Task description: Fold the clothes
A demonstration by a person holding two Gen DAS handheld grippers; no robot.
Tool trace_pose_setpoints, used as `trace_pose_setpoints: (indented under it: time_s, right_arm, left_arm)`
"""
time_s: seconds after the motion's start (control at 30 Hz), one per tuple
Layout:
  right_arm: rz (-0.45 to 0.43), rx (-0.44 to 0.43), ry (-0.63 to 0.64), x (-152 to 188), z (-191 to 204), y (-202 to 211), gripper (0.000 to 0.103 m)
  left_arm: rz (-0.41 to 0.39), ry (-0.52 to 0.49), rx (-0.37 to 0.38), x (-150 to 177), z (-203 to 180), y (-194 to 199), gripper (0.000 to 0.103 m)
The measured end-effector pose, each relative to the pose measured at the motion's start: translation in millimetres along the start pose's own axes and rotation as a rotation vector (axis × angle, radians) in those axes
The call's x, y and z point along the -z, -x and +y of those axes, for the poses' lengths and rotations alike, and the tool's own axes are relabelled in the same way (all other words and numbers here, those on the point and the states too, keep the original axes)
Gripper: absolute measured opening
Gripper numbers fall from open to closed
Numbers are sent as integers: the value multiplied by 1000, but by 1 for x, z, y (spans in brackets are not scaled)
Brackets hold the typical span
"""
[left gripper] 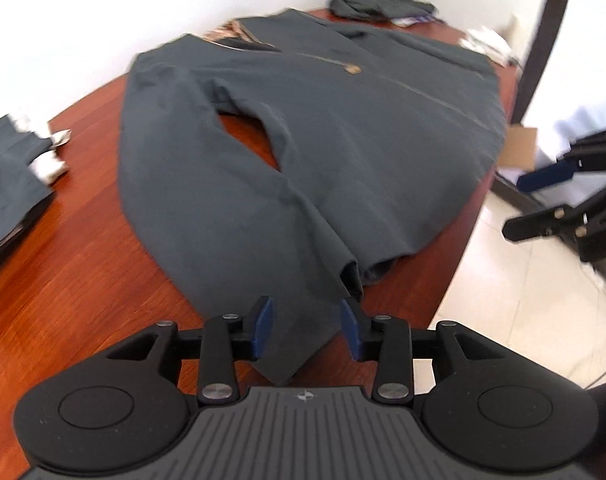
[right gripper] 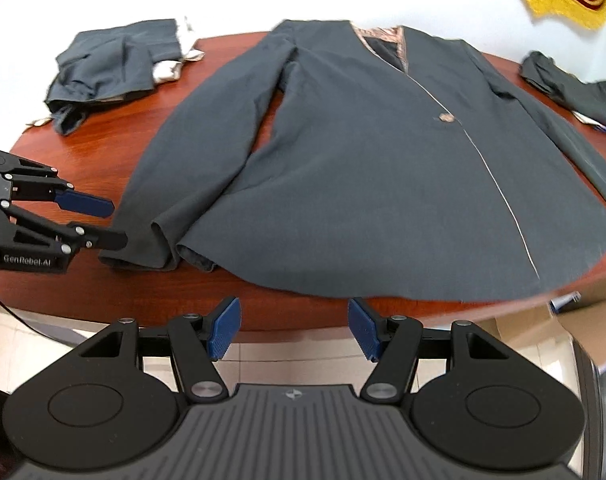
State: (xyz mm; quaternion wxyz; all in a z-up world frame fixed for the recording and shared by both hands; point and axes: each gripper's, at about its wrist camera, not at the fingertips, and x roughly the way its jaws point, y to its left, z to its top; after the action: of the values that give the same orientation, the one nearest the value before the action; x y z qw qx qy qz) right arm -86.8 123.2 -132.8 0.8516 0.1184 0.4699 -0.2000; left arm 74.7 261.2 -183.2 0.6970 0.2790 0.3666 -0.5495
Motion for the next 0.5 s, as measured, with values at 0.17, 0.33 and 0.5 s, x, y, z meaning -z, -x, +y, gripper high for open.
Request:
trace_pose_setpoints:
  time_s: [0.17,0.33,0.5]
  right_arm:
    - [2,30,-37,8,10,2,67]
    - [3,48,-54,12,12,5,67]
    - [0,54,-51,11,9,8,67]
  left_arm:
    - [35,-123,29,15,-4,-12,38]
    - [38,-167,-8,27,0,-15,38]
    - [24,-187,-56,27,0,-16,38]
